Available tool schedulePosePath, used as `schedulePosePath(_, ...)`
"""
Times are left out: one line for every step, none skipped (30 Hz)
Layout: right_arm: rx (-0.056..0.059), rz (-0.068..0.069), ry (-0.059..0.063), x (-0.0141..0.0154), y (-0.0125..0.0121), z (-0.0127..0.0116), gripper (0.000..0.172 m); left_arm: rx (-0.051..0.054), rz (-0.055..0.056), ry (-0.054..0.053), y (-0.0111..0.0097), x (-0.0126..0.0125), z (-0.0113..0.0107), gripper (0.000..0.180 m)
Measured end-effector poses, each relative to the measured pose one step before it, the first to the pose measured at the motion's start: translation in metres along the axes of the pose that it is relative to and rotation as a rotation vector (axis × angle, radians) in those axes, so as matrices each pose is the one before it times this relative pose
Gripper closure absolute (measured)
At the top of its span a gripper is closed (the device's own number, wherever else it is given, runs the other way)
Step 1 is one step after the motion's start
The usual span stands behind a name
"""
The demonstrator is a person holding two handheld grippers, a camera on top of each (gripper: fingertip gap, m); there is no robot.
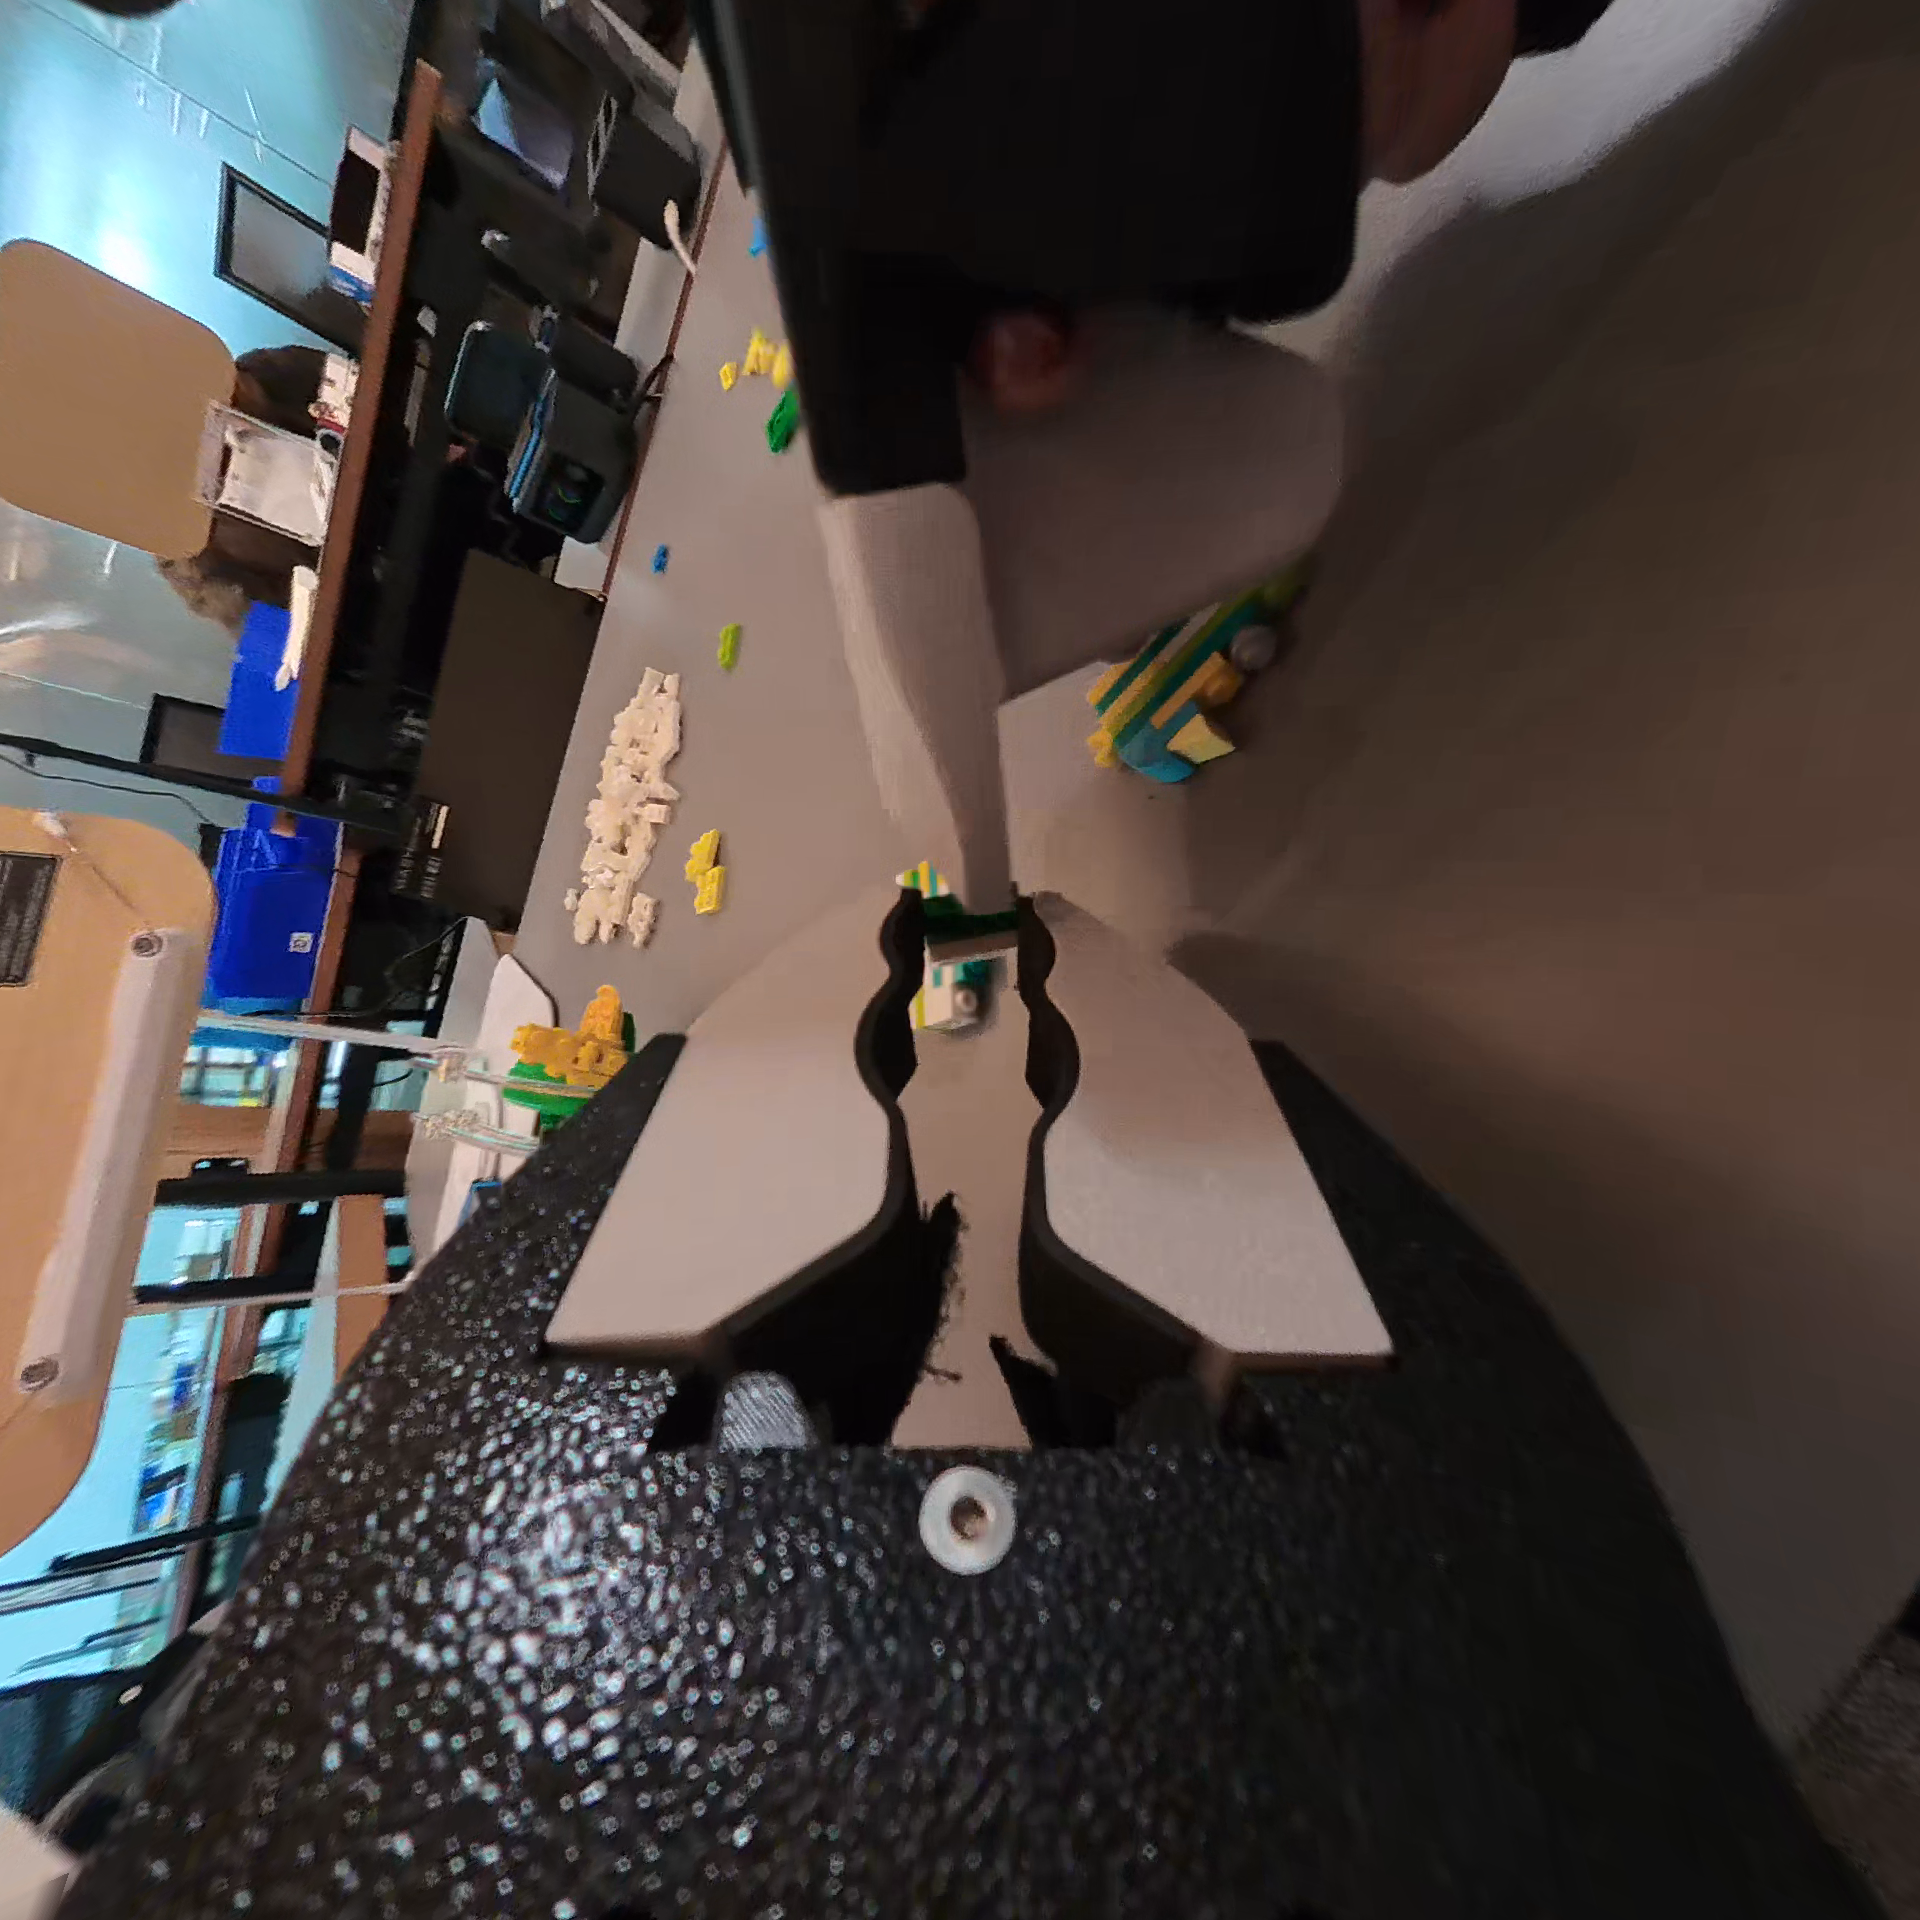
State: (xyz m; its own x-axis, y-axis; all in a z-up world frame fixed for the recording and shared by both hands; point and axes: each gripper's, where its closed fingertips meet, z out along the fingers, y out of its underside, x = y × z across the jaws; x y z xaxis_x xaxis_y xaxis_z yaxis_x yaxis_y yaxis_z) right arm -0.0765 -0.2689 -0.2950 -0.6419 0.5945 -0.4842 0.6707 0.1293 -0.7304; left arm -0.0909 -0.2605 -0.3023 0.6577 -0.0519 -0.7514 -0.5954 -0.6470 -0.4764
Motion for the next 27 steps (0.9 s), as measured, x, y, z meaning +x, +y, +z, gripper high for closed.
schedulePosePath(0.0136,0.0211,-0.0282,-0.00395,-0.00214,0.00012,0.152,-0.0137,0.0158,-0.0028,0.0011,0.00086,0.0015,0.163)
schedulePosePath(0.0081,0.0144,-0.0095,-0.00159,-0.00135,0.00026,0.152,-0.0049,0.0144,-0.002,0.00003,0.00129,0.00119,0.163)
schedulePosePath(-0.001,-0.0022,0.0172,0.002,-0.00008,0.00048,0.151,0.0035,0.0025,-0.007,-0.00116,0.00026,0.00042,0.163)
schedulePosePath(-0.0067,-0.0147,0.0311,0.0035,0.00091,0.00066,0.152,0.0101,-0.0065,-0.0005,-0.00215,0.00049,-0.0004,0.163)
schedulePosePath(-0.0062,-0.0139,0.0245,0.00253,0.00103,0.00081,0.152,0.008,-0.0107,-0.0054,-0.00185,-0.00106,-0.00073,0.163)
schedulePosePath(-0.0047,-0.0058,0.0066,-0.00001,0.00097,0.00075,0.153,0.011,-0.0114,-0.0105,-0.00196,-0.00229,-0.0011,0.163)
schedulePosePath(-0.0011,-0.0031,0.0013,-0.00054,0.00026,0.00061,0.155,0.0108,-0.0132,-0.001,-0.00188,-0.00129,-0.00127,0.163)
schedulePosePath(0.0052,-0.0045,-0.0006,-0.00057,-0.00073,-0.00019,0.156,0.0094,-0.0182,0.0011,-0.00121,-0.00074,-0.00067,0.163)
schedulePosePath(0.0041,-0.0074,0.0079,0.00088,-0.00097,-0.00086,0.161,0.0118,-0.0185,-0.0019,-0.00104,-0.00109,-0.00072,0.163)
schedulePosePath(0.0091,-0.02,0.0035,0.00005,-0.00161,-0.00133,0.163,0.016,-0.0194,-0.003,-0.00106,-0.00131,-0.00073,0.163)
schedulePosePath(0.0107,-0.0218,0.0068,0.00014,-0.00164,-0.00158,0.165,0.0213,-0.0308,0.003,-0.00158,-0.00119,-0.0009,0.163)
schedulePosePath(0.0141,-0.0291,0.0101,0.0004,-0.00201,-0.00166,0.168,0.0303,-0.0493,0.0044,-0.00254,-0.00177,-0.00117,0.163)
schedulePosePath(0.02,-0.0319,0.0051,-0.00043,-0.00275,-0.00183,0.169,0.0314,-0.0597,0.0088,-0.00252,-0.00178,-0.00153,0.162)
schedulePosePath(0.0185,-0.0308,0.0087,0.00006,-0.00279,-0.00191,0.169,0.0325,-0.0672,0.0195,-0.0027,-0.0012,-0.00183,0.16)
schedulePosePath(0.0175,-0.041,0.0202,0.00158,-0.00263,-0.00195,0.169,0.0347,-0.079,0.0319,-0.00288,-0.00041,-0.00184,0.157)
schedulePosePath(0.0195,-0.0571,0.0186,0.00105,-0.00262,-0.00199,0.17,0.0425,-0.0925,0.0412,-0.00393,-0.00004,-0.00194,0.155)
schedulePosePath(0.0191,-0.0545,0.0172,0.00057,-0.00246,-0.00202,0.17,0.0474,-0.1007,0.0473,-0.00468,0.00017,-0.00228,0.154)
schedulePosePath(0.0214,-0.0477,0.0099,-0.00048,-0.00284,-0.00184,0.17,0.0516,-0.1013,0.048,-0.0054,-0.00014,-0.00265,0.152)
schedulePosePath(0.0246,-0.0404,0.0014,-0.00157,-0.00329,-0.00182,0.17,0.0481,-0.077,0.0388,-0.0055,-0.00061,-0.00288,0.15)
schedulePosePath(0.0155,-0.01,0.0074,0.00012,-0.00249,-0.00166,0.17,0.027,-0.0201,0.0016,-0.00314,-0.00303,-0.00242,0.145)
schedulePosePath(0.0136,0.0209,-0.0049,-0.00023,-0.00235,-0.00129,0.17,-0.0005,0.0465,-0.0355,0.00019,-0.00483,-0.00189,0.143)
schedulePosePath(0.0217,0.0423,-0.0247,-0.00184,-0.00297,-0.00115,0.17,-0.0113,0.0909,-0.0421,0.00123,-0.00268,-0.00123,0.142)
schedulePosePath(0.0177,0.055,-0.0244,-0.00091,-0.00213,-0.00104,0.17,-0.0135,0.1009,-0.0364,0.00084,0.0,-0.00036,0.141)
schedulePosePath(0.0098,0.0488,-0.0161,0.00043,-0.00114,-0.00084,0.17,-0.0132,0.0986,-0.0394,0.00023,0.00036,0.00011,0.142)
schedulePosePath(0.0046,0.0347,-0.0138,0.00025,-0.00037,-0.00074,0.17,-0.0103,0.0933,-0.0389,-0.0003,0.00062,0.00057,0.143)
schedulePosePath(0.0024,0.0293,-0.0109,-0.00013,-0.00015,-0.00042,0.17,-0.0074,0.0764,-0.0297,-0.00045,0.0015,0.00089,0.144)
schedulePosePath(-0.0007,0.025,-0.0167,-0.00169,0.00014,-0.00013,0.17,-0.0053,0.0453,-0.0241,-0.00055,0.00102,0.00095,0.144)
